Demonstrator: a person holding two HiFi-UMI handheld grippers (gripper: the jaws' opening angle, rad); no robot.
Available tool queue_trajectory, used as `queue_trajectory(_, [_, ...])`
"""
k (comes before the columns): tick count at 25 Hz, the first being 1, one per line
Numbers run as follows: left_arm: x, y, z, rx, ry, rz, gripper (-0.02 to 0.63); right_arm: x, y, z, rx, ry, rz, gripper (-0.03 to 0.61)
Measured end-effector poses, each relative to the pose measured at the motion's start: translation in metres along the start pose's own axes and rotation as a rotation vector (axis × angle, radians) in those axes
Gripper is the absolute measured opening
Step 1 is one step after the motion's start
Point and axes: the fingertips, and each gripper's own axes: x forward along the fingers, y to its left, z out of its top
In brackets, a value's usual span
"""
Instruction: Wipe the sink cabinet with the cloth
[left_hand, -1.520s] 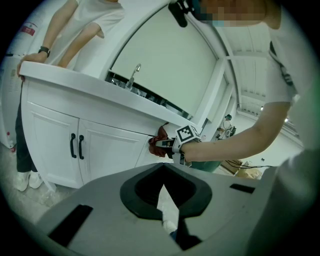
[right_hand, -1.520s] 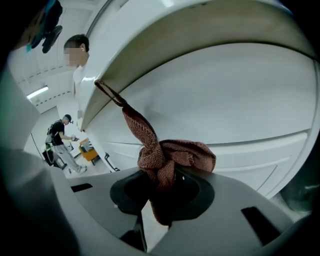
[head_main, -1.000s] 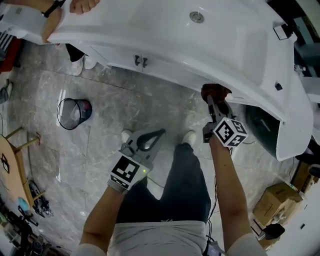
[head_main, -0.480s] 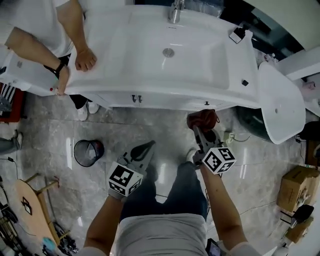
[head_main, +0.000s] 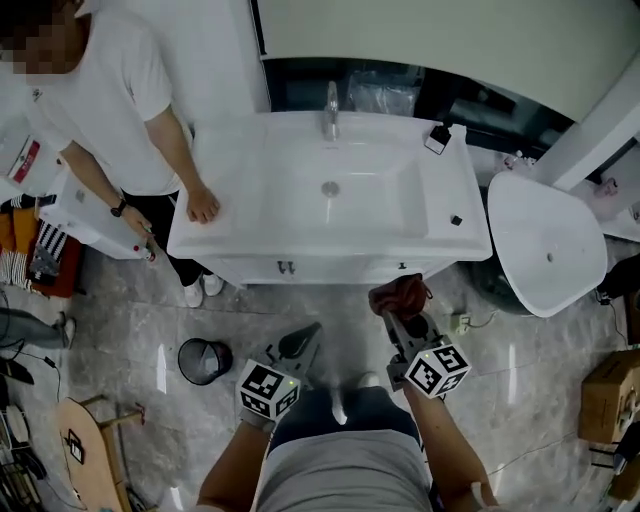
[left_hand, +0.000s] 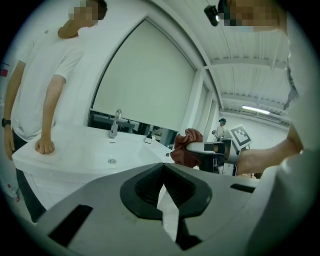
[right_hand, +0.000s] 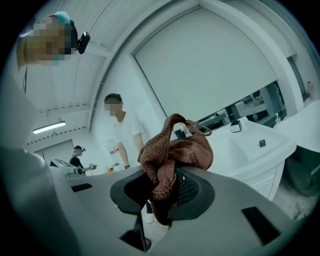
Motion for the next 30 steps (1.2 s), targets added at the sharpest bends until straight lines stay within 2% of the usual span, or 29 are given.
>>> queue_trajectory(4, [0.000,-0.015,0.028,-0.012,-0.030,0.010,0.011,-0.013,0.013,0.032,-0.025,-0.013,0.040,0.094])
queue_trajectory(8, [-0.001,-0.027,0.061,0.019,-0.066,0.011,0.011,-0.021,0.020,0.067,-0.070,-0.033,0.064,0.095])
queue_trajectory(18, [-0.030,-0.038,0.127,0.031,-0.188,-0.015,0.011,-0.040,0.067,0.130,-0.169,-0.137,0.145,0.095])
queue_trajectory(25, [-0.040,-0.040,0.150,0.095,-0.211,-0.022,0.011,-0.037,0.094,0.141,-0.200,-0.170,0.189,0.095])
queue_trajectory(30, [-0.044,-0.035,0.157,0.104,-0.231,-0.012,0.012,-0.031,0.100,0.143,-0.234,-0.176,0.191,0.095])
